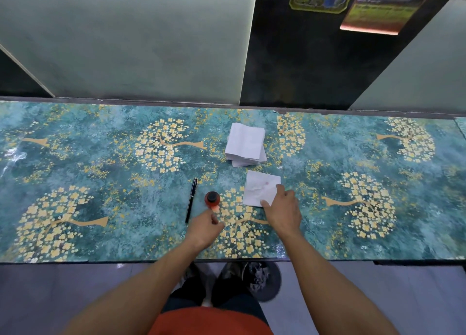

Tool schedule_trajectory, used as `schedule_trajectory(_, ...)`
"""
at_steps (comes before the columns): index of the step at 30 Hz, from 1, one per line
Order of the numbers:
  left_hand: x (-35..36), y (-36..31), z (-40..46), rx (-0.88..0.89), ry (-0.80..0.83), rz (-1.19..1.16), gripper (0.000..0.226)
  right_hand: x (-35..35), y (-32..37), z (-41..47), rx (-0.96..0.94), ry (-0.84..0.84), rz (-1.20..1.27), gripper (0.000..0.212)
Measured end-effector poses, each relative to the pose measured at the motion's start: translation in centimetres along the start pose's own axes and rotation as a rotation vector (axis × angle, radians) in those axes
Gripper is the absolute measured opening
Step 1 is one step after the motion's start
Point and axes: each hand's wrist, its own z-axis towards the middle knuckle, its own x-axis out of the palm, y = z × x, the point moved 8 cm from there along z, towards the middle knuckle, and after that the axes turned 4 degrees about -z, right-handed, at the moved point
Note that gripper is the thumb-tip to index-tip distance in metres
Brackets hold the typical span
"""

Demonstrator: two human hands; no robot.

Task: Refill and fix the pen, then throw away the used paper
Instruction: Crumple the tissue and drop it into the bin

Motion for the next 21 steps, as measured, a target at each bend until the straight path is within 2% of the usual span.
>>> schedule_trajectory(5, 0.8, -1.6, 0.0, 0.032, 0.056, 0.024, 0.024, 1.5, 1.3, 0.8, -0.147, 0.063, 0.126, 0.033)
schedule_trajectory(10, 1.4, -2.4, 0.1, -0.002, 0.079, -0.146, 0.021, 2.0, 1.3, 0.3, -0.16, 0.107, 0.438, 0.023)
schedule_trajectory(12, 1.6, -2.6, 0.2, -0.046, 0.068, -0.285, 0.019, 2.1, 1.0, -0.2, -0.173, 0.153, 0.561, 0.024)
schedule_trajectory(16, 2.7, -3.9, 0.2, -0.075, 0.063, -0.501, 0.036, 1.3, -0.4, -1.2, -0.139, 0.212, 0.696, 0.032)
schedule_trajectory(19, 3.8, -5.1, -0.1, -0.077, 0.083, -0.643, 0.031, 0.6, -1.5, -1.5, -0.092, 0.216, 0.761, 0.033)
schedule_trajectory(21, 4.7, -6.3, -0.4, -0.048, 0.141, -0.75, 0.026, 0.1, -2.0, -1.8, -0.109, 0.186, 0.698, 0.033)
